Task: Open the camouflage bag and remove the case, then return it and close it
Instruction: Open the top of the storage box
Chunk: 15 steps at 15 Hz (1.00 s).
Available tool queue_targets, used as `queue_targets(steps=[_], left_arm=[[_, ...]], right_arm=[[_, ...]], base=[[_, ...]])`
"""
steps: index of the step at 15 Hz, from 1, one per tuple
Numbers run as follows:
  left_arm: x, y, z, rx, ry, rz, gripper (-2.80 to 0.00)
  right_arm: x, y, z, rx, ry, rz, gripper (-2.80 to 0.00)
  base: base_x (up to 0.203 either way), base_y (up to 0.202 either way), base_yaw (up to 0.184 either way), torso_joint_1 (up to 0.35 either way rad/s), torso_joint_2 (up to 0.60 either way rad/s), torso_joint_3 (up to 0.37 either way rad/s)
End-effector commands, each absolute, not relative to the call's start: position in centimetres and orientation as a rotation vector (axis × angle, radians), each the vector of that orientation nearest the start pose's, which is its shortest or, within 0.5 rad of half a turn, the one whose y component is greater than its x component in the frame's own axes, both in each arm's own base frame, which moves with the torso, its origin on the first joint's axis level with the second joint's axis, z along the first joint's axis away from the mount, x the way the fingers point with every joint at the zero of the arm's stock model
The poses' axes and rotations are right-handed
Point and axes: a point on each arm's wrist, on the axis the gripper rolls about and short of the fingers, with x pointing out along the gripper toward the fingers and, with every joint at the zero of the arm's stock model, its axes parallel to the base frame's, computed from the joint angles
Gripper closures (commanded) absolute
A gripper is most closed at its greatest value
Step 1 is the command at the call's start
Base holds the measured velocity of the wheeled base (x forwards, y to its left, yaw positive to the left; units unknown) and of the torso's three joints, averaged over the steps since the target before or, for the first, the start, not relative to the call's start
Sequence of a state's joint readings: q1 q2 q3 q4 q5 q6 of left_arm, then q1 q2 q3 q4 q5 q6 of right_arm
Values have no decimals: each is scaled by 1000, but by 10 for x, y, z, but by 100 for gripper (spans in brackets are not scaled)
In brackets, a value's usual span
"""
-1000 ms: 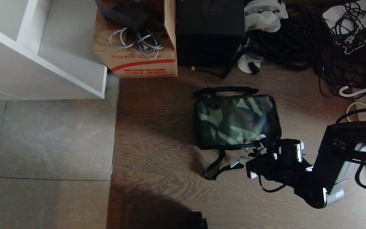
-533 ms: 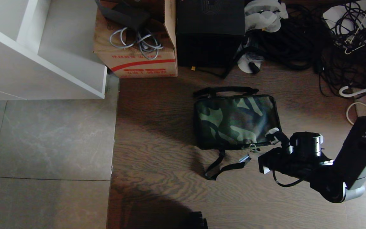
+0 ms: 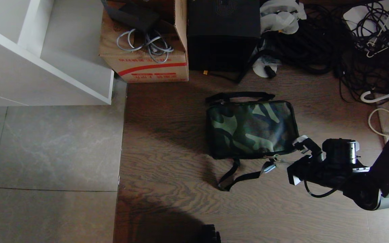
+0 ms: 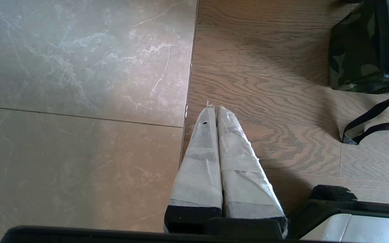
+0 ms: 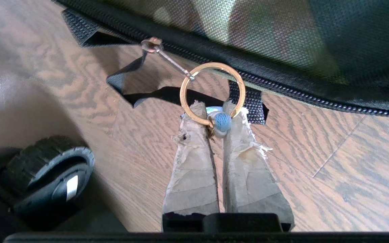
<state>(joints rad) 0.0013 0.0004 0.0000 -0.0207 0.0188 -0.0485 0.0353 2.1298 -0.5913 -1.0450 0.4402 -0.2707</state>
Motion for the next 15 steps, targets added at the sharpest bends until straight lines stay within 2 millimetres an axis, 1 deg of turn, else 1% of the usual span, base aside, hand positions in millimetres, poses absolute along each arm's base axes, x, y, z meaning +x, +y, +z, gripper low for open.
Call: queue_targets(steps=[1,2,5,7,9,10,11,12,14,15], left_arm=[[-22,0,75,-49,-11,21,0],[-22,0,75,-49,-11,21,0],[-22,0,75,-49,-11,21,0],[-22,0,75,-49,-11,21,0],[-22,0,75,-49,-11,21,0],[-22,0,75,-49,-11,21,0],[-22,0,75,-49,-11,21,0],[-22,0,75,-49,-11,21,0],[-22,0,75,-49,-11,21,0],[-22,0,75,-49,-13,21,0]], right_arm=[[327,7,39,-176,418,502,0],[326,0,39,-174,424,507,0],[325,-11,40,-182,433,492,0],[326,-17,42,-180,430,479,0],[326,-17,42,-180,430,479,0],[327,-20,44,-181,426,475,0],[329,-28,47,-180,418,460,0],[329,-29,47,-181,418,463,0],[332,-50,50,-191,425,430,0],[336,-57,53,-190,424,421,0]], base=[[0,0,0,0,0,0],[0,0,0,0,0,0],[0,0,0,0,0,0],[0,0,0,0,0,0],[0,0,0,0,0,0],[0,0,0,0,0,0],[0,0,0,0,0,0],[0,0,0,0,0,0],[0,0,0,0,0,0],[0,0,0,0,0,0]])
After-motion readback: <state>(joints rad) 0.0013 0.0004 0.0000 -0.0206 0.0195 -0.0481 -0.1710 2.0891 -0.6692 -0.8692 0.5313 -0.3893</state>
